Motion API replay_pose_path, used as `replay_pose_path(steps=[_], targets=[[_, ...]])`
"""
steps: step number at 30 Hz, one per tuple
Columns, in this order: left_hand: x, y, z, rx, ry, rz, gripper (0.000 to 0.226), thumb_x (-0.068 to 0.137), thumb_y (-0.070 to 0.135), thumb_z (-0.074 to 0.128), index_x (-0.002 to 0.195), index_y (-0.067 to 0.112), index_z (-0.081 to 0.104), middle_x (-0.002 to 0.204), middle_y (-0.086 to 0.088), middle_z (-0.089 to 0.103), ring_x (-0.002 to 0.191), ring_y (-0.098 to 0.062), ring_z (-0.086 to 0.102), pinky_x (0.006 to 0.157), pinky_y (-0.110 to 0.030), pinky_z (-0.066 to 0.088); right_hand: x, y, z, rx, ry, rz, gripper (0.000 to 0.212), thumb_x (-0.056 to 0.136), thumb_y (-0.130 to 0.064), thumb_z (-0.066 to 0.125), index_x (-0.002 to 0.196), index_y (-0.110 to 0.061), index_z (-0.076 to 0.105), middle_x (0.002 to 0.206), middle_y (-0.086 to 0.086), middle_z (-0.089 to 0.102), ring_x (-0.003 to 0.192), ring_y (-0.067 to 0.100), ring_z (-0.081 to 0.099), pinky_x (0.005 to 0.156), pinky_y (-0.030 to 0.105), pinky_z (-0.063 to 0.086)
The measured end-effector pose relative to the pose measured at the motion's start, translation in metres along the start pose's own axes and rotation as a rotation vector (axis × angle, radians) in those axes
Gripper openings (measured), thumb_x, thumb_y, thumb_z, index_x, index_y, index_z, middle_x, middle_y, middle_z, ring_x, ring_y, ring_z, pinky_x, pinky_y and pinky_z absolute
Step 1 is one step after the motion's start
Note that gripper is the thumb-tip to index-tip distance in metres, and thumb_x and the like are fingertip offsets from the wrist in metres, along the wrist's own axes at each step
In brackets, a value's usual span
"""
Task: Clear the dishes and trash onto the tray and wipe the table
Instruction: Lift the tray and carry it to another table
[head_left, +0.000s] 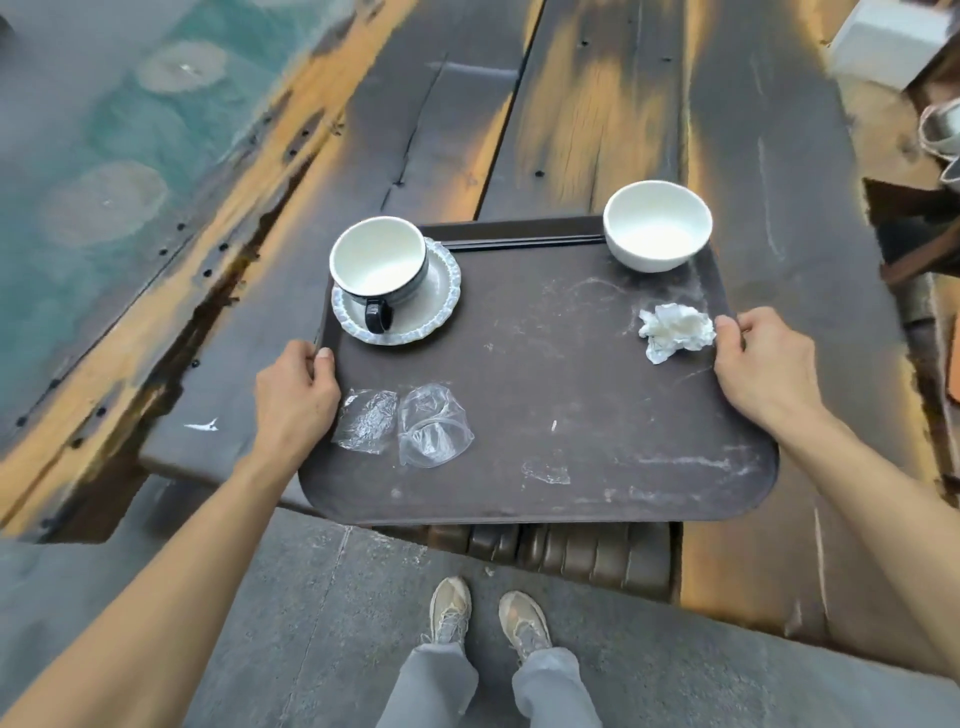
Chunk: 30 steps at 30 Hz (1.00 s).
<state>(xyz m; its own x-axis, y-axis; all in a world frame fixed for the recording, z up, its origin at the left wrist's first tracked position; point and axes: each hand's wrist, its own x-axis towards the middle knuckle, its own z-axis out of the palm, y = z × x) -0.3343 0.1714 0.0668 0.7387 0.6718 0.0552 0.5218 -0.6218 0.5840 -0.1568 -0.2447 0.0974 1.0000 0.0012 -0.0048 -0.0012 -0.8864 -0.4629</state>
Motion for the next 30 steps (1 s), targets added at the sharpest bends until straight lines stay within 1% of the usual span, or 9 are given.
replay_pose_path(steps=[5,9,12,14,15,19,21,26,30], targets=[[-0.016,0.016,-0.065,-0.001,0.119,-0.085,0.031,0.098,0.031,0.045,0.081,0.006,0.053,0.072,-0.010,0.059,0.072,-0.029,0.052,0.067,-0.038,0.035,0.021,-0.051,-0.038,0.022,-0.043,-0.130,0.038,0.101,-0.041,0.040,0.104,-0.007,0.058,0.100,0.022,0.068,0.105,0.043,0.057,0.076,0.036,0.034],[-0.034,0.021,-0.118,-0.010,0.221,-0.153,0.026,0.096,0.031,0.046,0.079,0.013,0.055,0.067,-0.002,0.058,0.071,-0.027,0.053,0.066,-0.037,0.035,0.028,-0.101,-0.062,0.045,-0.072,-0.267,0.034,0.101,-0.039,0.041,0.097,-0.009,0.057,0.101,0.022,0.067,0.104,0.044,0.056,0.078,0.039,0.036],[-0.054,0.019,-0.158,-0.029,0.300,-0.219,0.022,0.096,0.029,0.048,0.081,0.015,0.056,0.070,0.000,0.058,0.074,-0.027,0.053,0.067,-0.035,0.034,0.028,-0.142,-0.074,0.048,-0.095,-0.372,0.033,0.099,-0.040,0.042,0.094,-0.011,0.057,0.093,0.016,0.067,0.100,0.042,0.057,0.077,0.041,0.039],[-0.069,0.018,-0.185,-0.018,0.357,-0.265,0.022,0.097,0.029,0.048,0.086,0.013,0.059,0.076,-0.003,0.062,0.078,-0.027,0.053,0.069,-0.035,0.034,0.025,-0.171,-0.080,0.065,-0.120,-0.447,0.030,0.099,-0.038,0.044,0.090,-0.013,0.056,0.086,0.011,0.063,0.098,0.041,0.058,0.074,0.039,0.036],[-0.078,0.016,-0.198,-0.011,0.388,-0.292,0.022,0.097,0.029,0.048,0.088,0.012,0.059,0.078,-0.004,0.063,0.079,-0.027,0.053,0.070,-0.035,0.033,0.022,-0.186,-0.082,0.075,-0.138,-0.484,0.027,0.100,-0.037,0.045,0.091,-0.013,0.056,0.085,0.009,0.061,0.099,0.040,0.058,0.074,0.038,0.034],[-0.115,0.000,-0.248,-0.016,0.478,-0.400,0.023,0.097,0.031,0.048,0.088,0.013,0.060,0.076,-0.004,0.065,0.080,-0.029,0.057,0.071,-0.038,0.038,0.007,-0.246,-0.086,0.084,-0.181,-0.633,0.028,0.100,-0.034,0.047,0.096,-0.010,0.060,0.090,0.010,0.059,0.101,0.039,0.059,0.073,0.035,0.033],[-0.132,-0.011,-0.271,-0.010,0.521,-0.444,0.022,0.096,0.030,0.049,0.086,0.014,0.060,0.073,-0.005,0.065,0.080,-0.031,0.059,0.071,-0.039,0.040,-0.002,-0.274,-0.083,0.087,-0.189,-0.701,0.029,0.100,-0.035,0.047,0.092,-0.010,0.059,0.087,0.008,0.058,0.098,0.039,0.059,0.072,0.035,0.033],[-0.175,-0.031,-0.325,0.015,0.642,-0.544,0.022,0.096,0.029,0.050,0.084,0.014,0.061,0.075,-0.004,0.066,0.078,-0.029,0.057,0.069,-0.036,0.036,-0.032,-0.346,-0.071,0.122,-0.257,-0.835,0.029,0.099,-0.038,0.047,0.090,-0.013,0.058,0.087,0.007,0.060,0.096,0.035,0.058,0.072,0.036,0.033],[-0.203,-0.062,-0.366,0.018,0.718,-0.617,0.020,0.095,0.028,0.052,0.082,0.015,0.061,0.075,-0.004,0.065,0.081,-0.032,0.059,0.070,-0.037,0.040,-0.071,-0.404,-0.062,0.136,-0.296,-0.936,0.032,0.099,-0.034,0.048,0.083,-0.008,0.057,0.081,0.011,0.059,0.086,0.033,0.054,0.070,0.037,0.031]])
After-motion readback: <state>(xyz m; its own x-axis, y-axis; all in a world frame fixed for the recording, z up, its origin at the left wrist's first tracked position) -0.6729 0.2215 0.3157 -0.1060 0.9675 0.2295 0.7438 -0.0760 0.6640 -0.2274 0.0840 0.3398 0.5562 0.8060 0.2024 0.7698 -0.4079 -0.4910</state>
